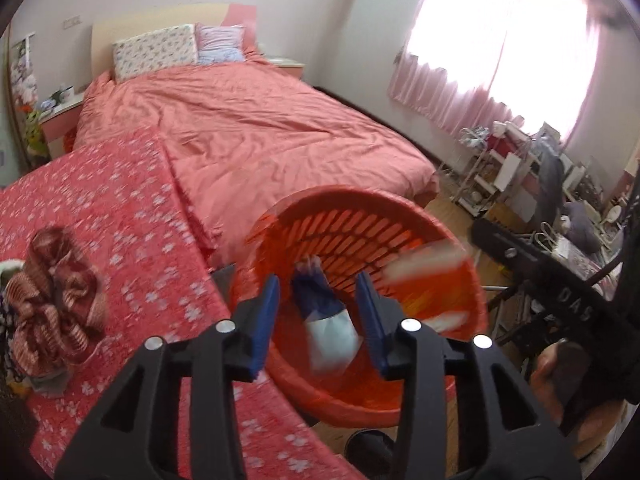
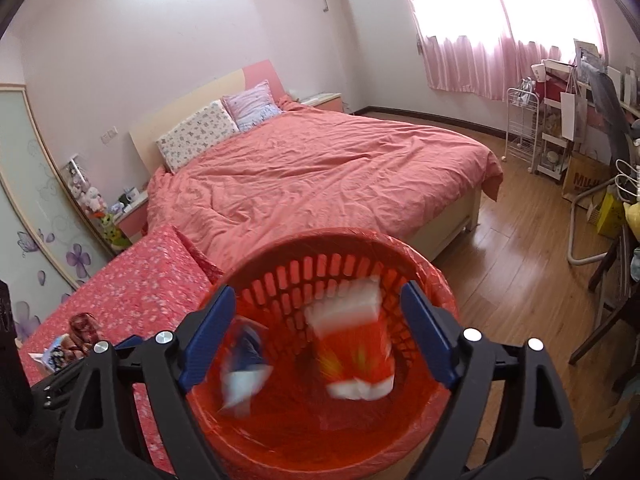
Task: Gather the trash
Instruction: 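Carry wrapper and cup to the orange basket and open both tools, then move both tools back over the items on the bed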
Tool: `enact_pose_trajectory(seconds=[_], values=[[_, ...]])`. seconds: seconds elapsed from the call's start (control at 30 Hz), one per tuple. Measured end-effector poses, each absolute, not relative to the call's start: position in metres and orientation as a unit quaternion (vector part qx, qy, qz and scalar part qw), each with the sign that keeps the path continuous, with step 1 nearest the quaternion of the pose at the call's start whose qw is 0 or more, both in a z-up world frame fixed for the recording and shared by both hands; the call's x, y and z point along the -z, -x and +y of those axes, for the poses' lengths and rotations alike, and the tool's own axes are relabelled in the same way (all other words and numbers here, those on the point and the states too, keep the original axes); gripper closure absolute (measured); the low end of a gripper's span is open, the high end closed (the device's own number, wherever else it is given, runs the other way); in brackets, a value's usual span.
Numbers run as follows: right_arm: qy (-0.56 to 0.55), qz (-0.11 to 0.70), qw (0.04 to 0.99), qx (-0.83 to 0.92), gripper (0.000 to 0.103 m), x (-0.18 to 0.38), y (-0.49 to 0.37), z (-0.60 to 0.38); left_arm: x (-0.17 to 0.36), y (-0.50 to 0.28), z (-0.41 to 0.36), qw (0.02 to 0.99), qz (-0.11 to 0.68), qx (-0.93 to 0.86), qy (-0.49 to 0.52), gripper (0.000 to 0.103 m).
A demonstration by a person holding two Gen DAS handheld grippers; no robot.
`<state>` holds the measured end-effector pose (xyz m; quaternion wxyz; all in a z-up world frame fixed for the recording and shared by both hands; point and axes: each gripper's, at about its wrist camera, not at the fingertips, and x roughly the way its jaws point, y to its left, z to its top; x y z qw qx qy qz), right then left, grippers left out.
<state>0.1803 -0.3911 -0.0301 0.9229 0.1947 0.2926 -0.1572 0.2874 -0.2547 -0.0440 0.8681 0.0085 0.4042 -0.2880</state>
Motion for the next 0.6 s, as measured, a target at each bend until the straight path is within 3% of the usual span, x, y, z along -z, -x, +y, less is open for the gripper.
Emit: enact_pose_trajectory(seconds=[0.23, 0.6], values=[[-0.171, 0.305, 0.922, 0.168, 0.019, 0.027, -0.171, -0.371, 0.041, -0.266, -0.21, 0.889, 0.39, 0.238, -0.043, 0.05], [-0.118, 0.325, 0.932, 0.114, 0.019, 0.015, -0.181, -0.3, 0.031, -0.23, -0.081, 0.916, 0.371, 0.142, -0.045, 0.048]])
